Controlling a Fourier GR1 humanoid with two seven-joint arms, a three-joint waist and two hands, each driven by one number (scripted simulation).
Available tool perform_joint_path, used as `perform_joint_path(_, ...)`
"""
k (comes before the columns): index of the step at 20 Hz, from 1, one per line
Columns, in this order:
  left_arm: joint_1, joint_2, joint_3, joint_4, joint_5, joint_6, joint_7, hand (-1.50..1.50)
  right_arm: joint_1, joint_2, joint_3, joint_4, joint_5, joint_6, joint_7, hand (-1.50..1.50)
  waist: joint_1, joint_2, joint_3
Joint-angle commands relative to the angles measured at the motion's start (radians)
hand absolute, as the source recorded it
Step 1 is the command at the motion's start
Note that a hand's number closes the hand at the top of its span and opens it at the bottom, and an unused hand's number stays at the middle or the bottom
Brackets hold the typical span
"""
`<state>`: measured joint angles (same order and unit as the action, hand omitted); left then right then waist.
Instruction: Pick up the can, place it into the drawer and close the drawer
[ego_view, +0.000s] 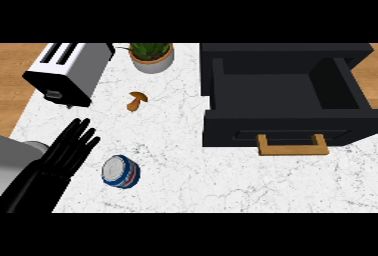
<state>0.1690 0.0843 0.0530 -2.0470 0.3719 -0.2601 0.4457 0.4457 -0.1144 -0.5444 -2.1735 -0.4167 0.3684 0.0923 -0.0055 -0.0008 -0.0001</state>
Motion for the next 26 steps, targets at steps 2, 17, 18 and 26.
perform_joint_path(2,0.024,-0.050,-0.048,0.156,-0.145,-0.037,-0.172,-1.50,-0.009,0.019,-0.019,-0.008,-0.011,0.020,0.021,-1.50,0.001,0.000,0.000)
perform_joint_path(17,0.010,-0.009,0.069,0.460,-0.198,-0.079,-0.431,-1.50,-0.016,0.059,-0.113,0.054,-0.002,0.135,-0.009,-1.50,0.002,0.000,0.000)
perform_joint_path(18,-0.063,-0.030,0.067,0.496,-0.233,-0.016,-0.417,-1.50,-0.026,0.062,-0.104,0.010,-0.009,0.115,0.019,-1.50,0.001,0.000,0.000)
perform_joint_path(26,-0.095,0.069,0.153,0.779,-0.220,-0.147,-0.623,-1.50,-0.036,0.033,-0.165,-0.056,-0.096,0.102,0.113,-1.50,-0.001,0.001,-0.001)
